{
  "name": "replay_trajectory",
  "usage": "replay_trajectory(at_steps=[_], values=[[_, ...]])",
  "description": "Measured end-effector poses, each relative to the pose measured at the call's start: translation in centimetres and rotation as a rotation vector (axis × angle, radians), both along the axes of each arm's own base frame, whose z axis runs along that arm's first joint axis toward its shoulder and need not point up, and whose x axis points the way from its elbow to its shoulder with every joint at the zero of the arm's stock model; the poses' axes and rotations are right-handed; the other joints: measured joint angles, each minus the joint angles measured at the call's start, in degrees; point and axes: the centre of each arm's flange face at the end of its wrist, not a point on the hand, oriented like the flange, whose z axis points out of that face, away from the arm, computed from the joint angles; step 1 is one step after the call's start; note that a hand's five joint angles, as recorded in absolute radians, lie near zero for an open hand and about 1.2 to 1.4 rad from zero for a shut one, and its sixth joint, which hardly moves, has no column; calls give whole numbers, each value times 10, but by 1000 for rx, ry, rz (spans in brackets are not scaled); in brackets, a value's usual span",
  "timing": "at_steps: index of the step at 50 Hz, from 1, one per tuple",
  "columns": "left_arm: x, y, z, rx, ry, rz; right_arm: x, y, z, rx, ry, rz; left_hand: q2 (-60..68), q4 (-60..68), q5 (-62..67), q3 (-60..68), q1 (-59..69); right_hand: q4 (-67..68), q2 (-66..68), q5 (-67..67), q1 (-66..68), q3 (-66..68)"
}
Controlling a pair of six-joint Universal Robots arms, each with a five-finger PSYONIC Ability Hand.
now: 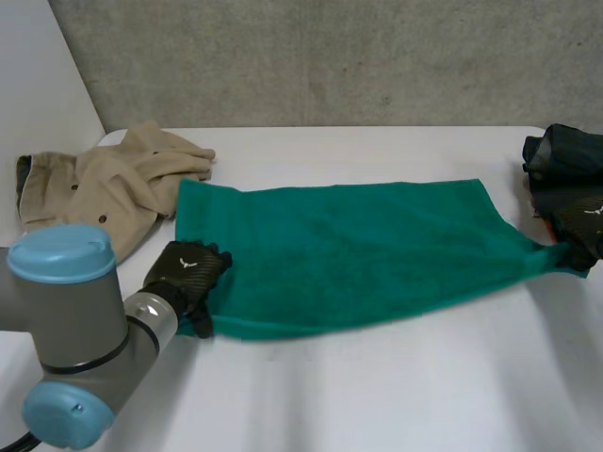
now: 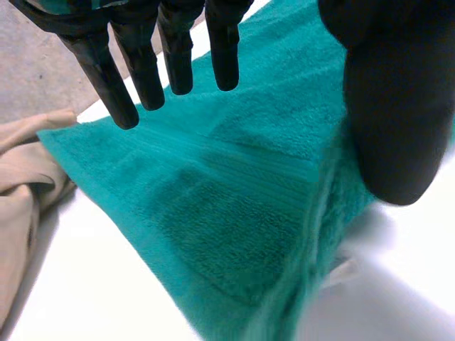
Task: Fold the laundry.
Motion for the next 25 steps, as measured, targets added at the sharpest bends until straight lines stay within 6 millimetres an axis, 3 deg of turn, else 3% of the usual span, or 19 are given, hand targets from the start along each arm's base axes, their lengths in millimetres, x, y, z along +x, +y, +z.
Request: replay_trajectory(at_steps=[6,16,17,18,20,25], values=[[8,11,7,-19,-18,36,-1,0,0,3,0,-6,68,66,71,66,61,0,0,0,0,0],[16,23,-5,8,-91,40,-2,1,0,9,0,-8,185,187,190,183,185,0,0,0,0,0],[17,23,-6,10,-100,38,-1,2,0,10,-1,-8,256,257,259,254,265,0,0,0,0,0],[17,23,-6,10,-100,38,-1,2,0,10,-1,-8,256,257,259,254,265,0,0,0,0,0],[18,23,-7,9,-117,36,-1,3,-1,13,-1,-6,430,424,425,419,436,0,0,0,0,0],[21,24,-2,-1,-129,42,0,7,-2,33,4,0,502,504,487,498,469,0,0,0,0,0]])
